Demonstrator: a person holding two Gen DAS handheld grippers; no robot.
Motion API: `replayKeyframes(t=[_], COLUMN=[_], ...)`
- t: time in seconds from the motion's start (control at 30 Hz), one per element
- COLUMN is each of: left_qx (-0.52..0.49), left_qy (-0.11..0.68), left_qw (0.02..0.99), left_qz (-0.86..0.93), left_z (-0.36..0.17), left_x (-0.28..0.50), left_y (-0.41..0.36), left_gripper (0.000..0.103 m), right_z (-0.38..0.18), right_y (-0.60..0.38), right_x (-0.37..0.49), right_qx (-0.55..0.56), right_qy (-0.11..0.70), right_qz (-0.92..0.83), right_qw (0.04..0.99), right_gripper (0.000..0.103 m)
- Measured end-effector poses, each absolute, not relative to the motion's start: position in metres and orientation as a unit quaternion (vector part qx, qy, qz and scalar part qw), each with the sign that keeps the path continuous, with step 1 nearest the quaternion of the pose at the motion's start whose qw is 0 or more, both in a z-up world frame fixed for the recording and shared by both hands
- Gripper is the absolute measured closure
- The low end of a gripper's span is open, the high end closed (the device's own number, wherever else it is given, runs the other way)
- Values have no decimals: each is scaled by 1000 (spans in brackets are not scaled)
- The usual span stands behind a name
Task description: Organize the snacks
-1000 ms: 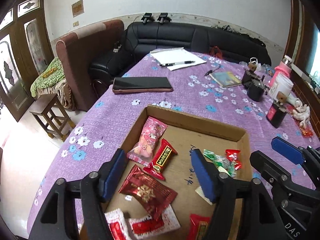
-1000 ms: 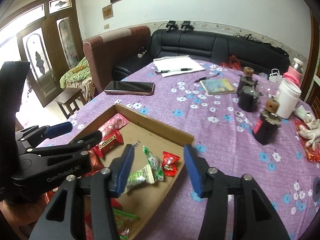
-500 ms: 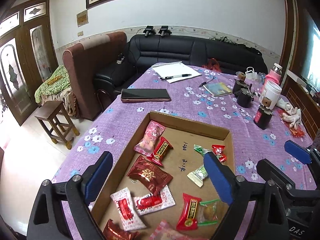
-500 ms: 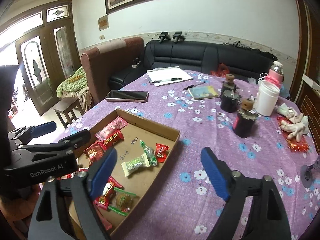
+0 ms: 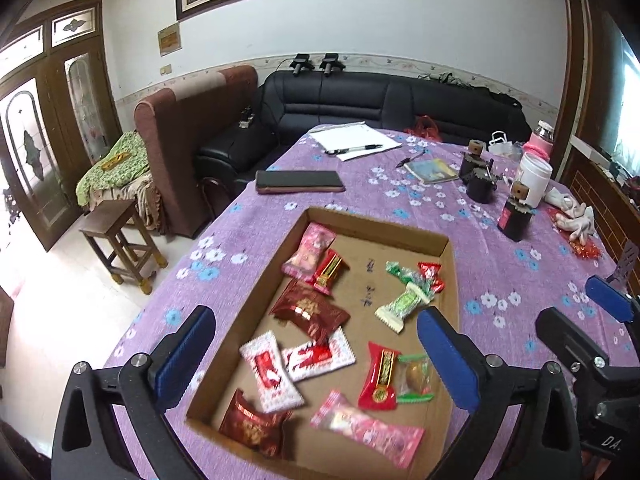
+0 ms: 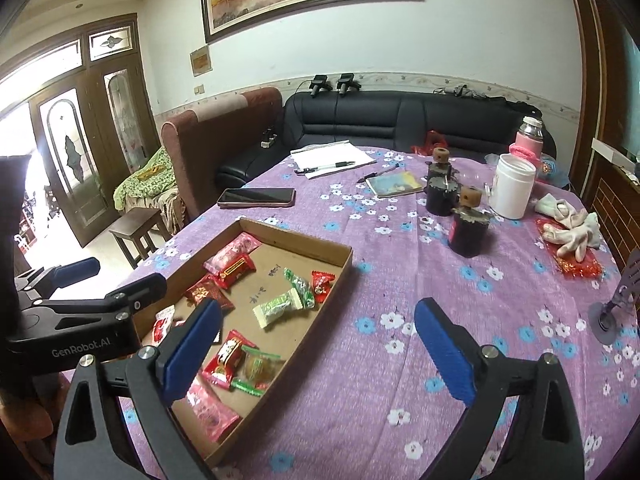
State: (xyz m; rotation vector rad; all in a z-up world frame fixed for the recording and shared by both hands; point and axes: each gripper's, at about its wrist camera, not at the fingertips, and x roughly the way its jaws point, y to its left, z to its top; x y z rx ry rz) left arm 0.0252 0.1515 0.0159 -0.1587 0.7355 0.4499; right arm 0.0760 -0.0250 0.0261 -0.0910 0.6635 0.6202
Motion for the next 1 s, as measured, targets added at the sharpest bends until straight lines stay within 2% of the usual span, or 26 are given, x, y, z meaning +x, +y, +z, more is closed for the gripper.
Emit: replayKeyframes(t=[0.17,0.47,1.0], left_qx=[-67,-90,-88], left_qy=[361,285,258], left_qw=[894,923,932], left_qz=[255,243,238], left_z=[16,43,54], left_x=[10,-40,-86], left_y=[150,149,137], left_gripper=[1,1,1], right_z=[29,32,27], right_y=[-33,-38,-48], right_x=[63,37,7], right_qx=[-39,-49,-45], right_qy=[312,301,297], right_qz=[297,305,317], right_qw=[901,902,900], right_gripper=[6,6,5])
